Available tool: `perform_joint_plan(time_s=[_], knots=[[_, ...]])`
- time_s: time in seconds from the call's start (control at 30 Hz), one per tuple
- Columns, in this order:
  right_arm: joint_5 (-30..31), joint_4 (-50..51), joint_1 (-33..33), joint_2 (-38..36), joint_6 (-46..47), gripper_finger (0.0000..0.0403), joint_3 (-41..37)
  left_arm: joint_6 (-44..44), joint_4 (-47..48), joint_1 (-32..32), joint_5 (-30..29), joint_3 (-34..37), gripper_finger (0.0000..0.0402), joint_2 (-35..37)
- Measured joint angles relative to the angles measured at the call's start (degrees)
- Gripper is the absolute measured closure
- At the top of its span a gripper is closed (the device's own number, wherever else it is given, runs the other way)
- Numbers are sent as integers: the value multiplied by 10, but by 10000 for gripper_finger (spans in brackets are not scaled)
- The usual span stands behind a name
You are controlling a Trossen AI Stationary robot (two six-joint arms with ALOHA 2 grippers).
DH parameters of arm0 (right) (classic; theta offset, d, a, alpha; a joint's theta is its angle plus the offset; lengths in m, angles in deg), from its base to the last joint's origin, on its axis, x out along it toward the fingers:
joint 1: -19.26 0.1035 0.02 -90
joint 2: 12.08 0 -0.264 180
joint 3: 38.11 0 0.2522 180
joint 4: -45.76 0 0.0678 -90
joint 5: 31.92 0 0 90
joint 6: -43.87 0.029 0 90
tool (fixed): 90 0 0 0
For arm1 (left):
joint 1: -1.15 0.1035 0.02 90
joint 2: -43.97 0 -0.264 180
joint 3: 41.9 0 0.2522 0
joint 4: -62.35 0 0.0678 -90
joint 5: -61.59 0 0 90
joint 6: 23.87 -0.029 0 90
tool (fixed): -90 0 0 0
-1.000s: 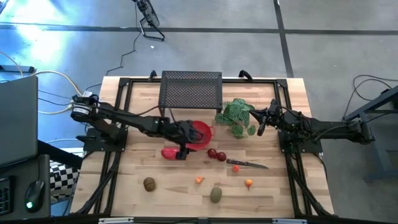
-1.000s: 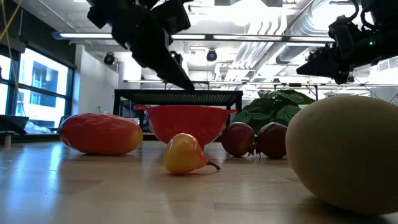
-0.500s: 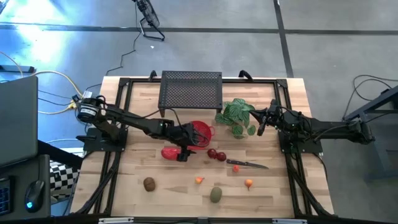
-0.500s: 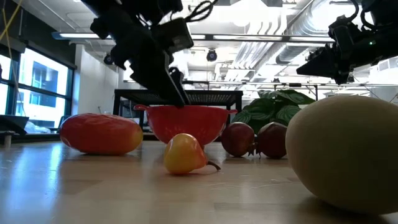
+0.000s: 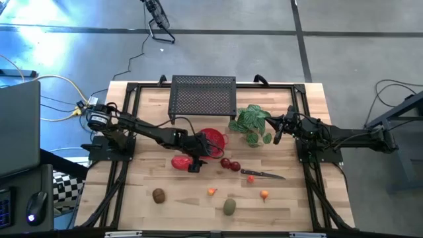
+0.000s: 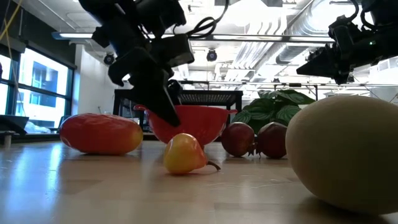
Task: Pick & Place Fruit
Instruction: Put the red strainer bowl on the shelf
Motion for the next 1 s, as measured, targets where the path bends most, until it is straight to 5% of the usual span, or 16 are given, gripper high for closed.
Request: perform_joint_plan(time_s=[0.3,1.0], knots=[[0,0,0,0,0,400,0,0,0,0,-2,0,257,0],[0,0,0,0,0,400,0,-1,-5,0,-6,-1,380,3]])
